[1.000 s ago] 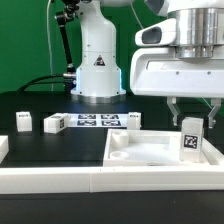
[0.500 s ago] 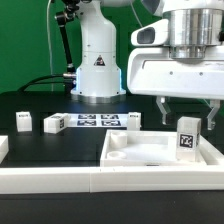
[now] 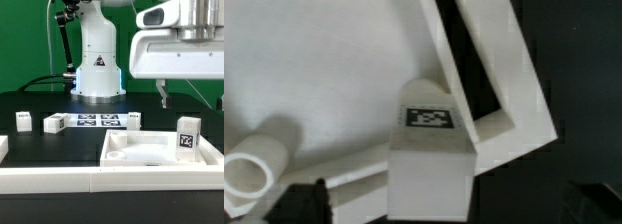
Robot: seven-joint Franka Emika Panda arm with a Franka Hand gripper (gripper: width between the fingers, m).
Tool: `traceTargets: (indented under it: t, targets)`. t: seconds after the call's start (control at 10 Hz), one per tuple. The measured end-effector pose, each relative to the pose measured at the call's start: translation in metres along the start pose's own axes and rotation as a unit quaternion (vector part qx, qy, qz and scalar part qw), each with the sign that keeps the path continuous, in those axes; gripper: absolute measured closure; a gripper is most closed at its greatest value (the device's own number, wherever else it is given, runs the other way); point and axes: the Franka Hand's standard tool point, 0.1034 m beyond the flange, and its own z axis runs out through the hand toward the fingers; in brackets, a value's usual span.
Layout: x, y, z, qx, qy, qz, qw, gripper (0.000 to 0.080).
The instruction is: Assemble square table
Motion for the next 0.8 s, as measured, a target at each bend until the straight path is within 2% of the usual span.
traceTargets:
  t: [0.4,0.6,0.8]
  targets:
    - [-0.001,0.001,0.005,-0.002,-0.002,0.000,1.000,0.0150]
    - [-0.003,-0.002,0.002,-0.005,0.003,-0.047,0.999,0.0150]
    - [-0.012,0.014,-0.004,-0.002,0.004,-0.094,0.996,0.0150]
